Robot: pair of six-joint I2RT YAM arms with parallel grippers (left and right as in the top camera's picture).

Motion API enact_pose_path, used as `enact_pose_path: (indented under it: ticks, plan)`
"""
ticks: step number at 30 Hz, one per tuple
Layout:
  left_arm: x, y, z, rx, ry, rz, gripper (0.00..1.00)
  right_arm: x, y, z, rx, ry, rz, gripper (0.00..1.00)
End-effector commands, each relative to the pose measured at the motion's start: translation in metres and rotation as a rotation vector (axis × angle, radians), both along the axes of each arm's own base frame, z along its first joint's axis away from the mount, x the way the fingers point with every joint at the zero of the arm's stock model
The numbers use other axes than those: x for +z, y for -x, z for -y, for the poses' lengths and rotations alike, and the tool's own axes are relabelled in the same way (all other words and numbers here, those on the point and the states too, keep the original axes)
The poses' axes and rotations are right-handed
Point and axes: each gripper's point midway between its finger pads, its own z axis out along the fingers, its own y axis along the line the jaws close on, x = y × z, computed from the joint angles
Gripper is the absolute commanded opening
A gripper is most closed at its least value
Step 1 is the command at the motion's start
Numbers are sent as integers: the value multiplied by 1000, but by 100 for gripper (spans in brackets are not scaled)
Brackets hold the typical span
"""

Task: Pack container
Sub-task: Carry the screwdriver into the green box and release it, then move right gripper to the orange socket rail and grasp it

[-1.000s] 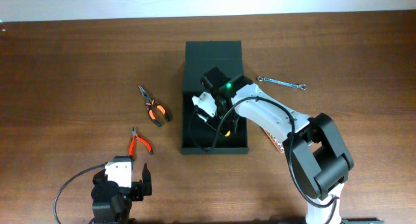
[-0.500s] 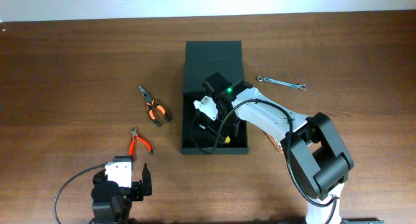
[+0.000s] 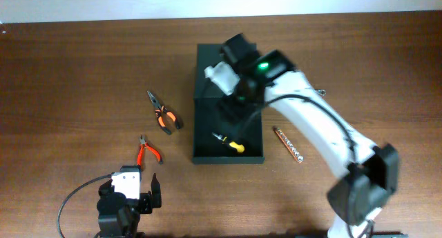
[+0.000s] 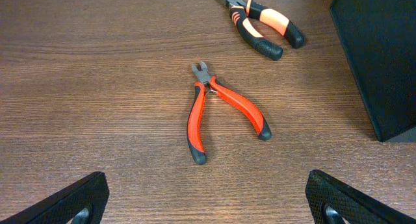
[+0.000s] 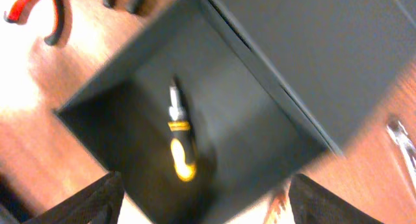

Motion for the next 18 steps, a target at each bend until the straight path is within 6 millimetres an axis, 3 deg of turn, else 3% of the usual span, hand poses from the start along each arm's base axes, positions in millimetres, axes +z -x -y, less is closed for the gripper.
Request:
enact_pose_path:
  ticks: [1, 5, 9, 13, 18]
  plan:
    - [-1, 0, 1, -15, -9, 4, 99, 28, -9, 48, -162, 0, 20, 82]
    - [-1, 0, 1, -15, -9, 4, 99, 36, 1, 83, -237, 18, -13, 93]
    - [-1, 0, 1, -15, -9, 4, 99, 32, 14, 100, -268, 29, -35, 99]
    - [-1, 0, 1, -15, -9, 4, 99, 5, 31, 115, -305, 61, -109, 99]
    - [-1, 0, 1, -15, -9, 4, 99, -48, 50, 136, -391, 101, -224, 99]
